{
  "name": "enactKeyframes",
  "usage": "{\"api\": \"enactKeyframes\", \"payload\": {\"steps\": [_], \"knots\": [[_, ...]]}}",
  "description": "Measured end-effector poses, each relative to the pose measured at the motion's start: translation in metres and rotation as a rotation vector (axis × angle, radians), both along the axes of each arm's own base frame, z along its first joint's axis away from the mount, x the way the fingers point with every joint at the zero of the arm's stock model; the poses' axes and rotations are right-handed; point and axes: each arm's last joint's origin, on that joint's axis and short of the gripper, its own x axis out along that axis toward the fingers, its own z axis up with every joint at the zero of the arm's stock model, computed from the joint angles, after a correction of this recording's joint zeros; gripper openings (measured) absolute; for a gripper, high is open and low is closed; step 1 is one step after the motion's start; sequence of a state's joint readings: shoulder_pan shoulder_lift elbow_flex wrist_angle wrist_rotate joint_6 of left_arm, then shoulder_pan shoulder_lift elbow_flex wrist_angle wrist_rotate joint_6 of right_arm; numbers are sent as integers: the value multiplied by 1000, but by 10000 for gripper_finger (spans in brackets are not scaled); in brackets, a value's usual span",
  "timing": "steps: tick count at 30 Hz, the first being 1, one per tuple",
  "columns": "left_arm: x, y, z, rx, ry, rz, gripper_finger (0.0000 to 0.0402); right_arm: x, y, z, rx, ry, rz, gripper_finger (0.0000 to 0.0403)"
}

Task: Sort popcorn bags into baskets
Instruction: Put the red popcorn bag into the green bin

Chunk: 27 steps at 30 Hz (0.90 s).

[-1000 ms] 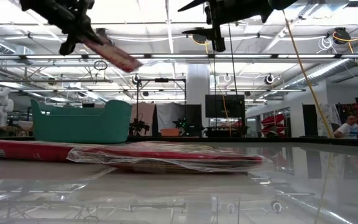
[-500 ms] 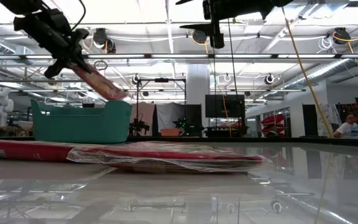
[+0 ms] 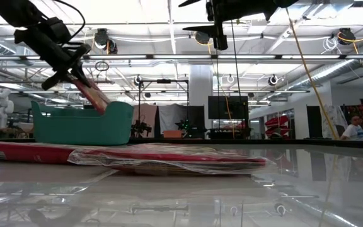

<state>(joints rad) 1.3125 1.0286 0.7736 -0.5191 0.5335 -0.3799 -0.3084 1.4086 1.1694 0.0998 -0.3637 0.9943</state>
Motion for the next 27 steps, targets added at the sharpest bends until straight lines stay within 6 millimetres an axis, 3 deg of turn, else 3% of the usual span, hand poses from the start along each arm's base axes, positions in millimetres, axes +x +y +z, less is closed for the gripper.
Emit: {"api": "enactKeyframes", "payload": {"steps": [14,20,27], "knots": [[10,-2,-4,45,121,56,153,0,0,0,-4,0,1,226],[19,1,2,156,135,57,209,0,0,0,-6,0,2,226],[27,0,10,202,126,8,233,0,0,0,-7,-1,4,226]]}}
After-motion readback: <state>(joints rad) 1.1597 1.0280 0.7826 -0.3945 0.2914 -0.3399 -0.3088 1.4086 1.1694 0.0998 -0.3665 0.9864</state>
